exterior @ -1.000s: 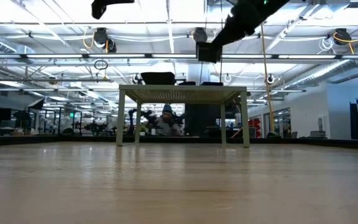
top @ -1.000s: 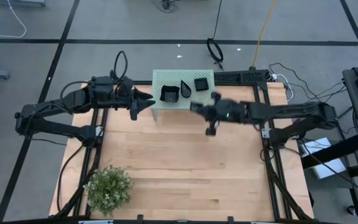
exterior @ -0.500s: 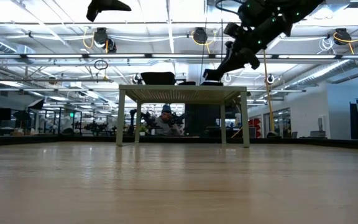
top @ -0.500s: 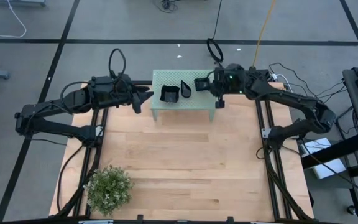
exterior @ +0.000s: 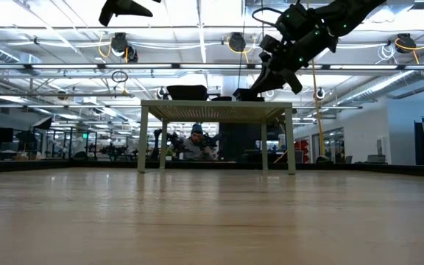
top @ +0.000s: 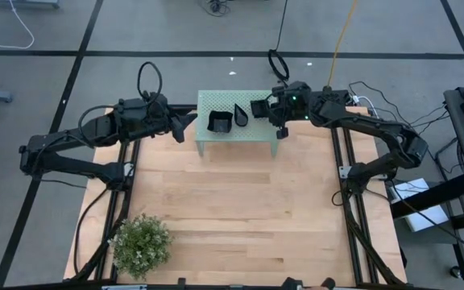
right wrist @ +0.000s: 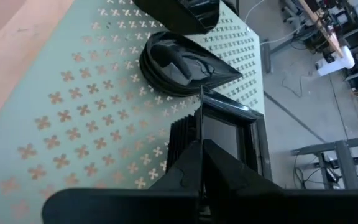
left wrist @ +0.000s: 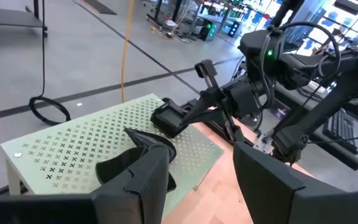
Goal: Pick & Place Mini shaped plates
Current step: Stack the black square plate on the shelf, then return to Home Position
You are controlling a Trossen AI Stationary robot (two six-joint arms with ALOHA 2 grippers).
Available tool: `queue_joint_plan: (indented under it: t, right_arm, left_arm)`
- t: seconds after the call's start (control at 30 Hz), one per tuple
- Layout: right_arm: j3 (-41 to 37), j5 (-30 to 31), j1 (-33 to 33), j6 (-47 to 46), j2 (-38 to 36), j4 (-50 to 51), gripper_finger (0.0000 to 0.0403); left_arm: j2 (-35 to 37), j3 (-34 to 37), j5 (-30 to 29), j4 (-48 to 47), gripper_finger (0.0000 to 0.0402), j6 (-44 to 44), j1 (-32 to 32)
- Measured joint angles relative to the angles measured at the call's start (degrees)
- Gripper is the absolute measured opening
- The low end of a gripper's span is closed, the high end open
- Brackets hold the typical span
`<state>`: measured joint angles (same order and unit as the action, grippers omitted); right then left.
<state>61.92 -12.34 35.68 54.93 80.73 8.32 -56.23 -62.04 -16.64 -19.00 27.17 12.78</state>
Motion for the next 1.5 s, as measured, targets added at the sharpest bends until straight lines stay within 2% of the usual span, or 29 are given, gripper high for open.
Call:
queue_joint_plan:
  t: [0.4,0.77,1.23,1.5]
  right_arm:
    - [-0.01,0.15,0.00,-0.33,0.04,0.07,0.0000]
    - [0.01,0.64,0.00,-6.09,-0.57,-0.27,0.0000]
    - [0.01,0.75,0.00,-6.27,-0.57,1.72,0.0001]
    - [0.01,2.08,0.00,-6.27,-0.57,1.86,0.0049]
  left_arm:
    - [0.00,0.00,0.00,0.00,0.0184,0.14,-0.01]
    - [0.00,0.00,-0.02,0.00,0.0184,0.14,-0.02]
    - [0.00,0.00,-0.02,-0.01,0.0184,1.64,0.00]
    - [0.00,0.00,0.00,-0.02,0.0184,2.69,0.00]
